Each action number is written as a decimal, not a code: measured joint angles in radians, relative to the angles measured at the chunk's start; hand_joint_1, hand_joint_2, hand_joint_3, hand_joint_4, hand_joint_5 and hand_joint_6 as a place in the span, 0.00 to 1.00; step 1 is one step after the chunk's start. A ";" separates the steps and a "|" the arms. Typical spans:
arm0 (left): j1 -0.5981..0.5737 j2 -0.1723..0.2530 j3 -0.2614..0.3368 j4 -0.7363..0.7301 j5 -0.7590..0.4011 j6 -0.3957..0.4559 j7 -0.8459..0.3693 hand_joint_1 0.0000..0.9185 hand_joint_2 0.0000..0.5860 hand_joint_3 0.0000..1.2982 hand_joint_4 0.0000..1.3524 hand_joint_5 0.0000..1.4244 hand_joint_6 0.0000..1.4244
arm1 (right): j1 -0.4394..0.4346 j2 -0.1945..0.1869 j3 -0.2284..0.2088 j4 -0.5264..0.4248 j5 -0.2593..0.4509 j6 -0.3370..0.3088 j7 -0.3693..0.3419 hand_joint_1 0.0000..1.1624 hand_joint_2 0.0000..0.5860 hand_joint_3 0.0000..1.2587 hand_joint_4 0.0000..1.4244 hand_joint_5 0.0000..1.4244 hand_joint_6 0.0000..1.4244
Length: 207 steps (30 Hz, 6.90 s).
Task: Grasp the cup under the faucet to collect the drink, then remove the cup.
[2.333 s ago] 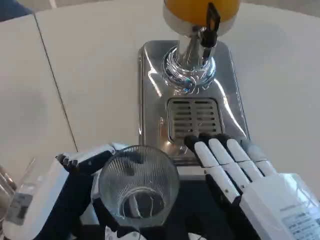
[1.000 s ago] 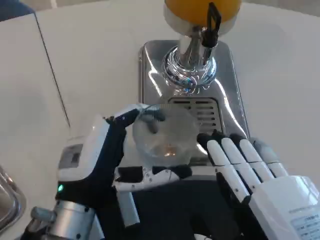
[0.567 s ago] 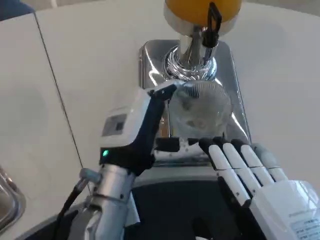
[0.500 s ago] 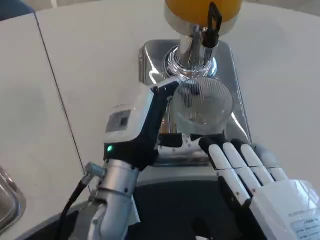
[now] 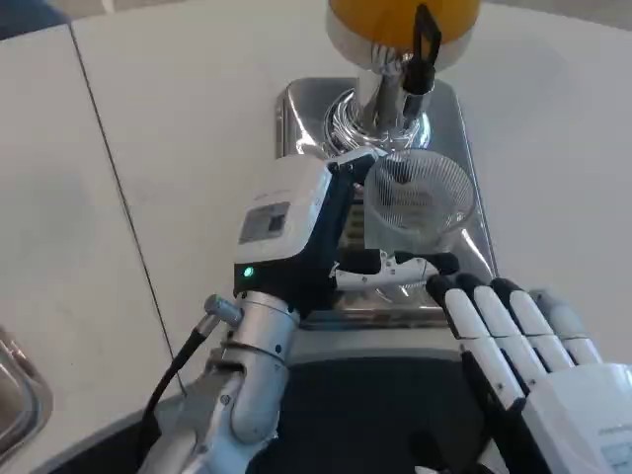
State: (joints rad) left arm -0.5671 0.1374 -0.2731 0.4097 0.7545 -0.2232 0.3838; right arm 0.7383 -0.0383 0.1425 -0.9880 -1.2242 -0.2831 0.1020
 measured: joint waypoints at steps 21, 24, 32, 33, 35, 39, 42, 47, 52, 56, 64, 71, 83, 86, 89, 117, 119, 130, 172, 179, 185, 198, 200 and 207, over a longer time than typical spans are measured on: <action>-0.242 0.030 -0.018 0.382 -0.061 -0.037 0.137 0.70 0.00 0.88 0.77 0.99 1.00 | -0.004 0.003 0.021 0.040 -0.010 0.009 -0.029 0.26 0.88 0.00 0.00 0.00 0.00; -0.242 0.044 -0.018 0.390 -0.080 -0.054 0.139 0.71 0.00 0.88 0.77 0.99 1.00 | -0.012 0.003 0.023 0.040 -0.010 0.015 -0.025 0.26 0.88 0.00 0.00 0.00 0.00; -0.221 0.062 -0.032 0.375 -0.075 -0.072 0.165 0.66 0.00 0.64 0.67 0.79 0.89 | -0.031 0.003 0.024 0.037 -0.004 0.029 0.004 0.25 0.87 0.00 0.00 0.00 0.00; -0.214 0.062 -0.037 0.367 -0.074 -0.071 0.167 0.58 0.00 0.54 0.57 0.71 0.84 | -0.031 0.003 0.024 0.037 -0.003 0.031 0.006 0.25 0.86 0.00 0.00 0.00 0.00; -0.202 0.062 -0.045 0.353 -0.072 -0.070 0.171 0.46 0.02 0.42 0.44 0.64 0.75 | -0.031 0.003 0.023 0.036 0.000 0.033 0.007 0.25 0.86 0.00 0.00 0.00 0.00; -0.188 0.069 -0.061 0.339 -0.072 -0.070 0.173 0.35 0.02 0.25 0.25 0.50 0.57 | -0.031 0.003 0.025 0.036 0.006 0.035 0.008 0.25 0.87 0.00 0.00 0.00 0.00; -0.186 0.075 -0.062 0.337 -0.074 -0.071 0.160 0.32 0.04 0.18 0.16 0.43 0.46 | -0.031 0.004 0.029 0.036 0.006 0.037 0.008 0.24 0.87 0.00 0.00 0.00 0.00; -0.186 0.082 -0.062 0.331 -0.076 -0.071 0.148 0.28 0.03 0.14 0.11 0.39 0.41 | -0.031 0.007 0.037 0.036 0.005 0.038 0.009 0.24 0.86 0.00 0.00 0.00 0.00; -0.185 0.087 -0.060 0.321 -0.080 -0.071 0.144 0.24 0.00 0.11 0.07 0.33 0.30 | -0.034 0.006 0.037 0.034 0.005 0.040 0.014 0.23 0.86 0.00 0.00 0.00 0.00; -0.180 0.114 -0.059 0.296 -0.081 -0.081 0.135 0.20 0.00 0.10 0.05 0.31 0.27 | -0.038 0.006 0.037 0.034 0.005 0.042 0.014 0.23 0.86 0.00 0.00 0.00 0.00; -0.131 0.192 -0.048 0.231 -0.083 -0.093 0.107 0.14 0.00 0.07 0.01 0.27 0.23 | -0.041 0.009 0.061 0.034 0.005 0.043 0.014 0.23 0.86 0.00 0.00 0.00 0.00; -0.084 0.256 -0.012 0.165 -0.093 -0.111 0.087 0.14 0.00 0.04 0.00 0.23 0.20 | -0.042 0.009 0.058 0.026 0.012 0.051 0.017 0.23 0.86 0.00 0.00 0.00 0.00; 0.154 0.497 0.064 -0.233 0.035 -0.108 0.010 0.20 0.04 0.00 0.00 0.07 0.08 | -0.062 0.003 0.050 0.008 0.014 0.053 0.022 0.24 0.86 0.00 0.00 0.00 0.00; 0.261 0.554 0.106 -0.355 0.069 -0.079 -0.034 0.26 0.07 0.00 0.00 0.01 0.05 | -0.062 0.003 0.048 0.008 0.014 0.053 0.022 0.24 0.86 0.00 0.00 0.00 0.00; 0.340 0.577 0.139 -0.453 0.095 -0.031 -0.097 0.29 0.07 0.00 0.00 0.00 0.03 | -0.059 0.013 0.051 0.009 0.015 0.055 0.020 0.24 0.87 0.00 0.00 0.00 0.00; 0.768 0.425 0.173 -0.801 0.273 0.089 -0.195 0.17 0.09 0.00 0.00 0.00 0.03 | -0.293 0.102 0.019 -0.022 0.283 0.343 0.079 0.22 0.89 0.00 0.00 0.00 0.00; 0.773 0.421 0.173 -0.801 0.274 0.087 -0.194 0.17 0.09 0.00 0.00 0.00 0.03 | -0.367 0.101 0.014 -0.022 0.313 0.396 0.089 0.22 0.89 0.00 0.00 0.00 0.00; 0.803 0.411 0.176 -0.801 0.273 0.078 -0.192 0.17 0.09 0.00 0.00 0.00 0.04 | -0.617 0.098 0.016 0.025 0.452 0.583 0.080 0.27 0.89 0.00 0.00 0.00 0.00; 0.821 0.384 0.183 -0.802 0.271 0.075 -0.193 0.16 0.11 0.00 0.00 0.00 0.04 | -1.156 0.074 0.035 0.452 0.703 0.594 -0.031 0.38 0.85 0.00 0.00 0.00 0.00; 0.822 0.384 0.184 -0.802 0.271 0.074 -0.193 0.15 0.11 0.00 0.00 0.00 0.04 | -1.175 0.070 0.024 0.487 0.721 0.594 -0.040 0.38 0.86 0.00 0.00 0.00 0.00; 0.822 0.384 0.185 -0.802 0.266 0.067 -0.192 0.15 0.11 0.00 0.00 0.00 0.04 | -1.180 0.076 0.034 0.487 0.736 0.595 -0.041 0.38 0.86 0.00 0.00 0.00 0.00; 0.831 0.384 0.216 -0.801 0.235 0.054 -0.172 0.15 0.11 0.00 0.00 0.00 0.04 | -1.188 0.070 0.063 0.488 0.762 0.630 -0.023 0.38 0.84 0.00 0.00 0.00 0.00; 0.831 0.384 0.218 -0.801 0.234 0.052 -0.172 0.15 0.11 0.00 0.00 0.00 0.04 | -1.188 0.070 0.065 0.487 0.770 0.635 -0.020 0.38 0.84 0.00 0.00 0.00 0.00; 0.832 0.384 0.224 -0.800 0.229 0.046 -0.172 0.14 0.11 0.00 0.00 0.00 0.04 | -1.209 0.050 0.074 0.475 0.761 0.677 0.006 0.34 0.82 0.00 0.00 0.00 0.00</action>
State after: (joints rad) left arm 0.2646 0.5214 -0.0490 -0.3907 0.9835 -0.1772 0.2121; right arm -0.4702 0.0113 0.2167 -0.5131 -0.4634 0.3940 0.1079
